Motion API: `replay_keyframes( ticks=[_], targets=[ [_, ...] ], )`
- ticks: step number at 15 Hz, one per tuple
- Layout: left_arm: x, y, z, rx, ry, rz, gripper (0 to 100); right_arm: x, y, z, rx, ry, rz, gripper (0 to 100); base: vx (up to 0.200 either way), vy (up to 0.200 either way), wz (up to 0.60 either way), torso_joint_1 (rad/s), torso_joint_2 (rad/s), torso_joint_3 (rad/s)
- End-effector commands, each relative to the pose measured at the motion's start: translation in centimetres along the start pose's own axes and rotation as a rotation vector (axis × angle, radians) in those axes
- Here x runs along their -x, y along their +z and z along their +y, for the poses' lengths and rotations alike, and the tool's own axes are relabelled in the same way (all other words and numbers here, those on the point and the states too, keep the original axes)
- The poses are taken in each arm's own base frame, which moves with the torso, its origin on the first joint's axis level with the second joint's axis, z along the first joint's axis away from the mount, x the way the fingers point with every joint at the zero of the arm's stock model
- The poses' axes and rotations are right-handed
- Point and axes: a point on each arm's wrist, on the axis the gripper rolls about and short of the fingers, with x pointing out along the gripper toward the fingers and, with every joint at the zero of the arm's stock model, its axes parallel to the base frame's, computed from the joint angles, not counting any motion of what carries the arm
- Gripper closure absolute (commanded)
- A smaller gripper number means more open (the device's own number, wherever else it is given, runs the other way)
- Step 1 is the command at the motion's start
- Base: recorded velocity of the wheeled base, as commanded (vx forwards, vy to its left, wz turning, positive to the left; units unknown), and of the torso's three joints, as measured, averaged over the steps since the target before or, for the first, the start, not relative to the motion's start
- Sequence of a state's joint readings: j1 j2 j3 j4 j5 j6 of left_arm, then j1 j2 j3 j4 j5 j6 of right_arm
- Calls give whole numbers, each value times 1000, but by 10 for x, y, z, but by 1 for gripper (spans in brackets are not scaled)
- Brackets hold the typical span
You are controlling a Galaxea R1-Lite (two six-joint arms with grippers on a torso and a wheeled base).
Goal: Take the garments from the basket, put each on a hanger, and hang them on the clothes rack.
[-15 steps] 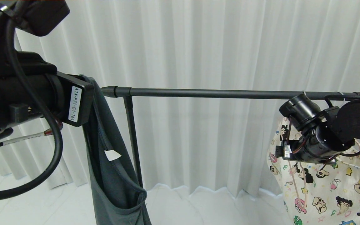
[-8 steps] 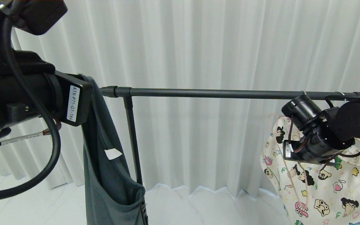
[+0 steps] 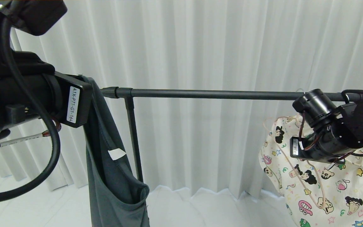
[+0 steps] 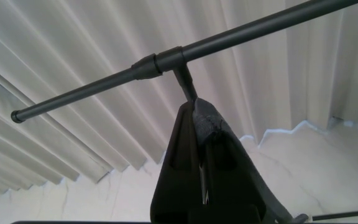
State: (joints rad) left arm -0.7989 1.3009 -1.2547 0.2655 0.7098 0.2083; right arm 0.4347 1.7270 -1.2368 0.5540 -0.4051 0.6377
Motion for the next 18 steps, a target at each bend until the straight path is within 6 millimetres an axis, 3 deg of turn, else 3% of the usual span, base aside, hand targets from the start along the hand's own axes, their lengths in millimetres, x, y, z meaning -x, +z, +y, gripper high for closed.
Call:
replay_keyframes(
  ticks=[1,5,11,18],
  targets=[
    [0,0,0,-1,0,1,100,22,2,-6,-14,54,-42,100,0,0,0,0,0,0],
    [0,0,0,-1,0,1,100,45,-4,-14,31,128,-107,100,0,0,0,0,0,0],
    [0,2,0,13,3,-15,100,51,-22,-32,198,195,-265,100,0,0,0,0,0,0],
    [-1,2,0,14,3,-15,100,67,-28,-45,174,269,-422,100,0,0,0,0,0,0]
  ],
)
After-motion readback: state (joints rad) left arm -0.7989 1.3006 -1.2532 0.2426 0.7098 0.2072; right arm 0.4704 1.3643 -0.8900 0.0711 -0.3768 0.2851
